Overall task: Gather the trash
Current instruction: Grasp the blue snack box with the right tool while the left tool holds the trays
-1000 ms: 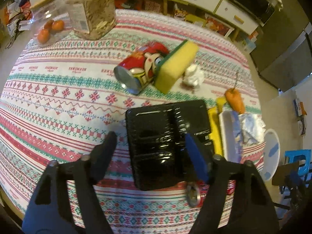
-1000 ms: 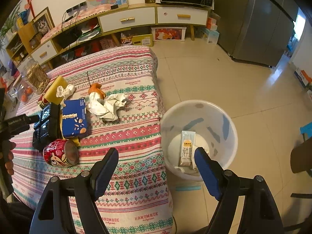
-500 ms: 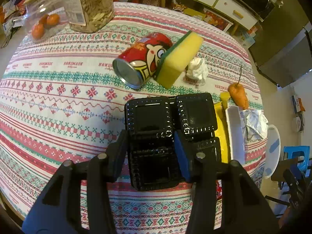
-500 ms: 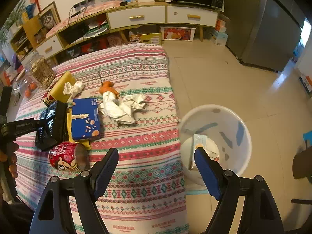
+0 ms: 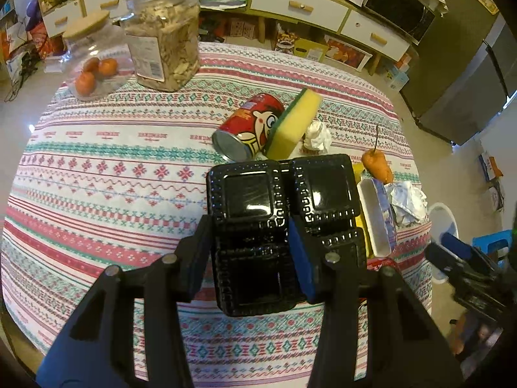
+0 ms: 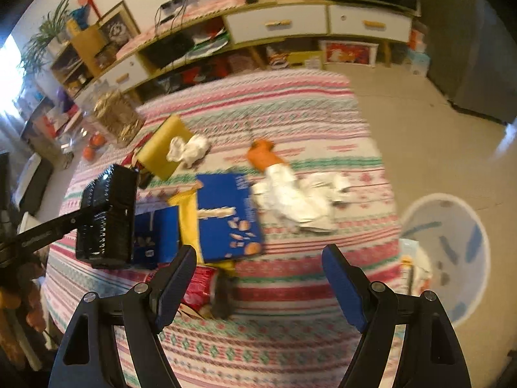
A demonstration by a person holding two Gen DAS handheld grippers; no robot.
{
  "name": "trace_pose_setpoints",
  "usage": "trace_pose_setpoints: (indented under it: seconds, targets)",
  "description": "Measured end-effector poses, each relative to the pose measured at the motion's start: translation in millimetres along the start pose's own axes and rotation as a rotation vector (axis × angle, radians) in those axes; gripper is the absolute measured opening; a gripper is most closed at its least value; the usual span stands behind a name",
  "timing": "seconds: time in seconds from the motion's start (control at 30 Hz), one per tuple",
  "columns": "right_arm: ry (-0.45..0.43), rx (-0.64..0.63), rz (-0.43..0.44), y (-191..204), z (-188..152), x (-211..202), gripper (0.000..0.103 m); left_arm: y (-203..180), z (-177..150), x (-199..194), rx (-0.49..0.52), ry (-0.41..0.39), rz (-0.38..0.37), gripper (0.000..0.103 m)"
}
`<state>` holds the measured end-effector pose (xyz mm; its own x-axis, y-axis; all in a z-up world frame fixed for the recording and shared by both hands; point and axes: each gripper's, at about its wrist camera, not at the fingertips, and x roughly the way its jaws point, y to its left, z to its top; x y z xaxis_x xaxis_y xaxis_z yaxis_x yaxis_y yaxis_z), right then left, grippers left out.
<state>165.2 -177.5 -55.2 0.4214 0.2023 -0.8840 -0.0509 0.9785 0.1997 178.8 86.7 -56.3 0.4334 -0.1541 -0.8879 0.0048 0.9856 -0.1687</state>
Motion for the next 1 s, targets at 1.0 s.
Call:
trace_pose_setpoints:
  seconds: [1.0]
  targets:
    - [-0.037,-0.031,0.078,15.1,6.9,0.7,0.060,3.8,-5.1,-26.4,0.045,-0.051,-0.019,0.049]
